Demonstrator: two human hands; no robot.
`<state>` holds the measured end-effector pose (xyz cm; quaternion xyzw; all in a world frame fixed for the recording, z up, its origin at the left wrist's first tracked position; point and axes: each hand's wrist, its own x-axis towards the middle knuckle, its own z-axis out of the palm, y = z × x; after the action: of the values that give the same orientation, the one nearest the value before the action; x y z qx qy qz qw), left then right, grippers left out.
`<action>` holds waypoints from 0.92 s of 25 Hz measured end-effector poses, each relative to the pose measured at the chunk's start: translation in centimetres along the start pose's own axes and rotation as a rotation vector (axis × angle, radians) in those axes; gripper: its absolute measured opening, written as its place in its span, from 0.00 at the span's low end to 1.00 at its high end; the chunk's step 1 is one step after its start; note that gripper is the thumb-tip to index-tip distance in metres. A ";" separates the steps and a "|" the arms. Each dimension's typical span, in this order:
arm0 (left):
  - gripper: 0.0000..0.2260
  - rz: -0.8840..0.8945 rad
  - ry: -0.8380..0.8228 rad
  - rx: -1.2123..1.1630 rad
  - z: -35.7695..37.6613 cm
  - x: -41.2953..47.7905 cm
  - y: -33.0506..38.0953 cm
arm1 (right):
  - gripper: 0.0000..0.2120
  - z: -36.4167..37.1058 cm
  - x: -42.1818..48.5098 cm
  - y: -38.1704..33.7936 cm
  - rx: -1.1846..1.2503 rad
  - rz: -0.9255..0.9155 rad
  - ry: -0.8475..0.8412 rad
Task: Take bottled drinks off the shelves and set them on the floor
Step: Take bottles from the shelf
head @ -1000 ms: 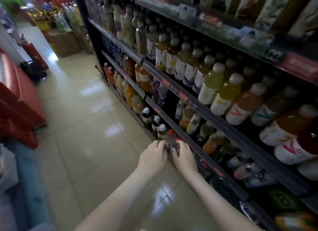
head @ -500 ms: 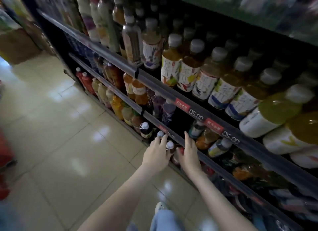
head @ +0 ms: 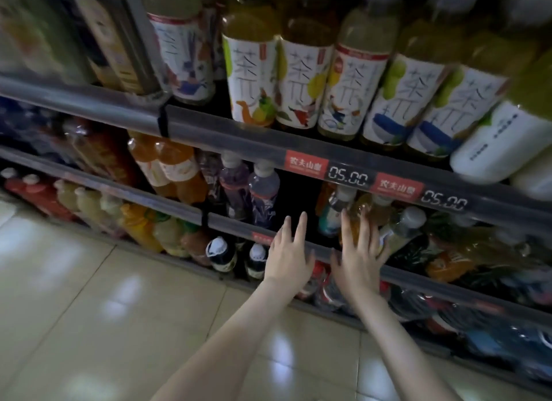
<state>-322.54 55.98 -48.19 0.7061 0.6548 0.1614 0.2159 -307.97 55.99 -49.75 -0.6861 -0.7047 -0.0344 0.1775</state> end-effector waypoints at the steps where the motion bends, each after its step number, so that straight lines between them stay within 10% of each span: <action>1: 0.35 0.060 0.032 0.013 1.3 1.0 0.1 | 0.46 0.6 0.2 1.0 -0.028 -0.019 0.103; 9: 0.34 0.442 0.464 -0.024 9.2 8.3 1.0 | 0.44 2.8 2.5 5.6 -0.150 -0.019 0.506; 23: 0.41 0.632 0.609 -0.331 10.9 10.8 -2.0 | 0.37 6.0 4.2 5.3 -0.268 -0.035 0.624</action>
<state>-317.69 65.77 -59.15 0.7474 0.4068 0.5214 0.0641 -303.94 62.05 -55.14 -0.6477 -0.6173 -0.3378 0.2922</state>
